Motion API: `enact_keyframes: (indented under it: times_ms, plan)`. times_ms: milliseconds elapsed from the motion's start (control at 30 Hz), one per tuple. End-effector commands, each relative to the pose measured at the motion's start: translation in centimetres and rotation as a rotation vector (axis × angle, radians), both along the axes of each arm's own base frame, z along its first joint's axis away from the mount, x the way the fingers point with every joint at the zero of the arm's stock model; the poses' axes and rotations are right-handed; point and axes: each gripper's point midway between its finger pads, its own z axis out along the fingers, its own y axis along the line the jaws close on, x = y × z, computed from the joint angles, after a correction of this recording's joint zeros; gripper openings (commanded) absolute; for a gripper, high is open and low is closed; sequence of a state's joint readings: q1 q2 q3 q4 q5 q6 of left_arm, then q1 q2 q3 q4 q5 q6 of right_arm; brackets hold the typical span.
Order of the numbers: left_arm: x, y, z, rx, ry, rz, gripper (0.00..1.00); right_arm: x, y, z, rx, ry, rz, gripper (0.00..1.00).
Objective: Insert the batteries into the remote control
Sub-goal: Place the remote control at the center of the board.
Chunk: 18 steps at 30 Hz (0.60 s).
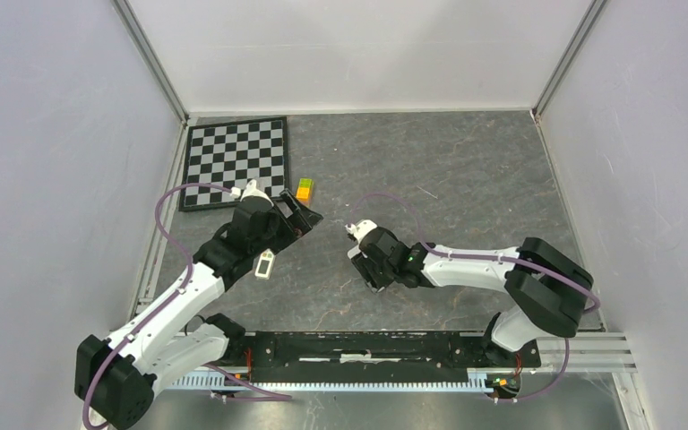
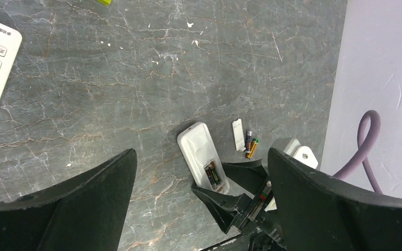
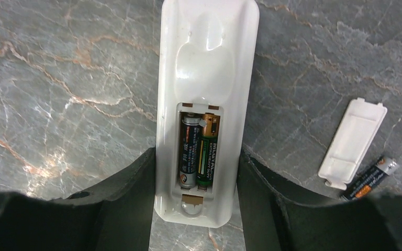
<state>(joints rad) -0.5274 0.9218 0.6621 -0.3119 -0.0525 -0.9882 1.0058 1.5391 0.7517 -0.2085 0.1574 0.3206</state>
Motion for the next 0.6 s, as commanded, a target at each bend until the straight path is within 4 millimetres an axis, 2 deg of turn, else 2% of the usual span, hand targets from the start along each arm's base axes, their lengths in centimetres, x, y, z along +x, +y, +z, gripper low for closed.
enact_keyframes:
  times_ms: [0, 100, 167, 233, 300, 433, 567]
  plan:
    - [0.6, 0.3, 2.0, 0.017, -0.06, -0.009, 1.0, 1.4, 2.4, 1.1, 0.06, -0.02, -0.014, 0.39]
    - [0.6, 0.3, 2.1, 0.019, -0.062, -0.012, 1.0, 1.5, 2.8, 1.2, 0.061, -0.013, -0.008, 0.46]
    - [0.6, 0.3, 2.2, 0.02, -0.064, -0.015, 1.0, 1.5, 3.1, 1.7, 0.08, -0.015, 0.008, 0.58]
    - [0.7, 0.3, 2.3, 0.018, -0.066, -0.018, 1.0, 1.2, 3.6, 2.4, 0.116, -0.02, 0.036, 0.74]
    - [0.6, 0.1, 2.4, 0.012, -0.068, -0.028, 1.0, 1.2, 3.9, 3.4, 0.147, -0.024, 0.048, 0.79]
    - [0.6, -0.1, 2.4, 0.005, -0.062, -0.046, 1.0, 1.8, 3.4, 5.2, 0.19, -0.041, 0.031, 0.8]
    - [0.3, -0.7, 2.3, -0.011, -0.05, -0.084, 1.0, 3.7, 0.7, 6.0, 0.166, -0.091, -0.081, 0.71]
